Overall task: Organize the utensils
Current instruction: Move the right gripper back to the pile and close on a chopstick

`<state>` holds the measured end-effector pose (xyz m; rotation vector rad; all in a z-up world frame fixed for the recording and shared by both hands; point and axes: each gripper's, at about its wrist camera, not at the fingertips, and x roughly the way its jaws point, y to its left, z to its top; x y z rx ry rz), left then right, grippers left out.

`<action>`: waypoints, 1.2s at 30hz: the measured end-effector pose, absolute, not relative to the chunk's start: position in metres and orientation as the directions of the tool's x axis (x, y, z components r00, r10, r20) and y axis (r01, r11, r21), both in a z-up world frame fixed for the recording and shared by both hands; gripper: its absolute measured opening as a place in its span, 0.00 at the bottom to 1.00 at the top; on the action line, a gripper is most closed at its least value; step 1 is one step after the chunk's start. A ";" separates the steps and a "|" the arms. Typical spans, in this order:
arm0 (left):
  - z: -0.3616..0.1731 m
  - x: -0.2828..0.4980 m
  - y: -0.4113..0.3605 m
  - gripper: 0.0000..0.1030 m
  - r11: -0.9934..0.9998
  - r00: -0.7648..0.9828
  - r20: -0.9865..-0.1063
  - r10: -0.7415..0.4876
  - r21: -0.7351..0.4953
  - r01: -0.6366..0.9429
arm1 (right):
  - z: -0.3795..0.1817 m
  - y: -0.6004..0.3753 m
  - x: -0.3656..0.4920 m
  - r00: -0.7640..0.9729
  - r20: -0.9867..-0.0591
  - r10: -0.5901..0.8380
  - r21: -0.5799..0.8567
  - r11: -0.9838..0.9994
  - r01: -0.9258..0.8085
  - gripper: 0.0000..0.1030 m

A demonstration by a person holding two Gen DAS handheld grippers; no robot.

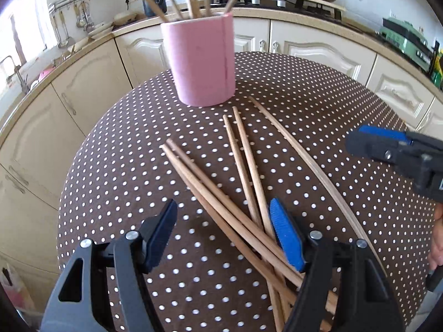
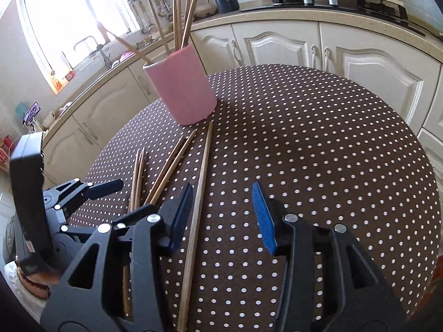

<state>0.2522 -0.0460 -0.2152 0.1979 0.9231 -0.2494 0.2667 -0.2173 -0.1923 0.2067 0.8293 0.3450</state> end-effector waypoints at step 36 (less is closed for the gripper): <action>-0.209 0.286 0.005 0.66 0.989 0.504 -0.863 -0.026 0.053 0.141 | -0.200 -0.184 0.294 0.520 -0.777 0.355 0.253 0.932 -0.259 0.43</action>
